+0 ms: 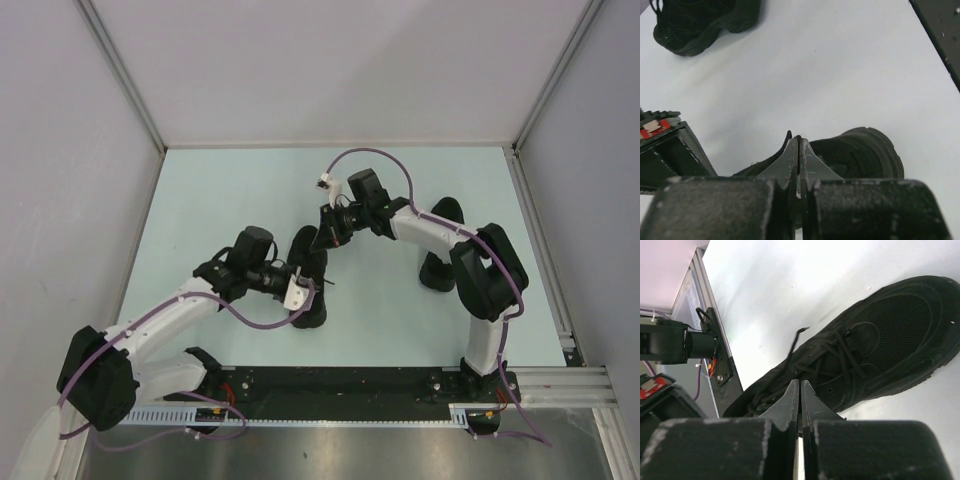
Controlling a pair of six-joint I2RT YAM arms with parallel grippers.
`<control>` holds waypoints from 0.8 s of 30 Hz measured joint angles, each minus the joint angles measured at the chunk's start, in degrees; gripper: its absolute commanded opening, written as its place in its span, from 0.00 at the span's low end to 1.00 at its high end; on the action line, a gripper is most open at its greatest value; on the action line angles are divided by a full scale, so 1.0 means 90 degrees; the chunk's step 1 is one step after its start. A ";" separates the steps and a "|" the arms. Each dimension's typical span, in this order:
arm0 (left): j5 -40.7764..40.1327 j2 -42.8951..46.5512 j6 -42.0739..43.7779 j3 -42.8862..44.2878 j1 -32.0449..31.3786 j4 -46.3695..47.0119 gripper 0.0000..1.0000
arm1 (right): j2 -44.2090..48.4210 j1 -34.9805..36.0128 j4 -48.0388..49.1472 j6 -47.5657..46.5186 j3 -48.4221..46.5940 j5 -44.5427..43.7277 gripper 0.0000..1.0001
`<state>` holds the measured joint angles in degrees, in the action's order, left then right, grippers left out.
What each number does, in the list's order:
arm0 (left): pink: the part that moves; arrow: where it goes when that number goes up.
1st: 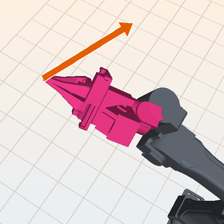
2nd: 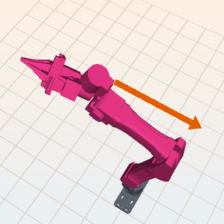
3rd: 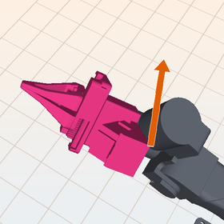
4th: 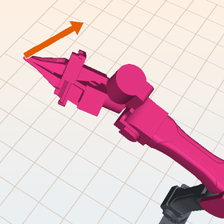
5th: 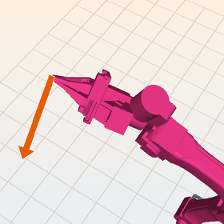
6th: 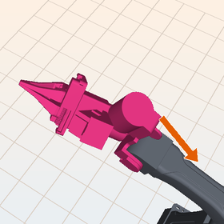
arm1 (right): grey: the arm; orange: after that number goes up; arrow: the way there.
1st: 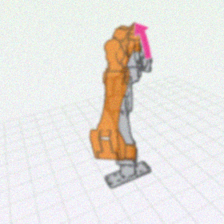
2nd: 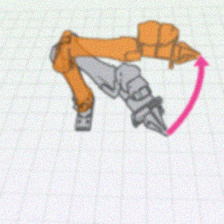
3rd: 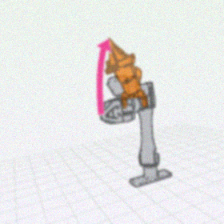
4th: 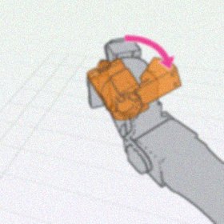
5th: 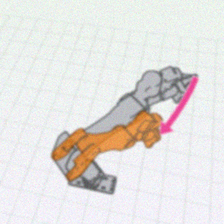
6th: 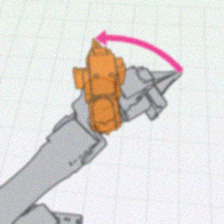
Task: Tie the shoes
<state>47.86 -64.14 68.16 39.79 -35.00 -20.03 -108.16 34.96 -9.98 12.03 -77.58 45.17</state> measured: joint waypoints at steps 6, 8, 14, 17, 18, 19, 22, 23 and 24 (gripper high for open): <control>0.0092 0.0107 -0.1209 -0.0017 0.0046 0.0478 0.00 | -0.0010 -0.0087 0.0056 0.0068 0.0061 -0.0102 0.00; 0.0109 0.0163 -0.1683 -0.0073 0.0121 0.0656 0.00 | -0.0010 -0.0117 0.0073 0.0129 0.0100 -0.0107 0.00; 0.0189 0.0260 -0.3728 -0.0398 0.0644 0.1496 0.00 | -0.0005 -0.0148 0.0158 0.0219 0.0306 -0.0104 0.00; 0.0039 0.0289 -0.4957 -0.0573 0.0891 0.2084 0.00 | 0.0019 -0.0151 0.0170 0.0282 0.0420 -0.0104 0.00; 0.0007 0.0294 -0.5280 -0.0607 0.0952 0.2217 0.00 | 0.0036 -0.0153 0.0172 0.0291 0.0459 -0.0104 0.00; -0.0053 0.0294 -0.5683 -0.0653 0.1042 0.2390 0.00 | 0.0066 -0.0155 0.0170 0.0306 0.0495 -0.0104 0.00; -0.0294 0.0294 -0.6822 -0.0731 0.1275 0.2815 0.00 | 0.0180 -0.0160 0.0170 0.0311 0.0578 -0.0104 0.00; -0.0376 0.0291 -0.7152 -0.0733 0.1328 0.2919 0.00 | 0.0221 -0.0160 0.0170 0.0311 0.0595 -0.0104 0.00; -0.0474 0.0291 -0.7453 -0.0733 0.1355 0.3014 0.00 | 0.0255 -0.0160 0.0172 0.0313 0.0605 -0.0104 0.00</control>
<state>43.59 -61.52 1.08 33.19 -22.81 7.09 -105.86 33.52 -8.43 14.85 -72.14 44.23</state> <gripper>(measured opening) 0.007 0.012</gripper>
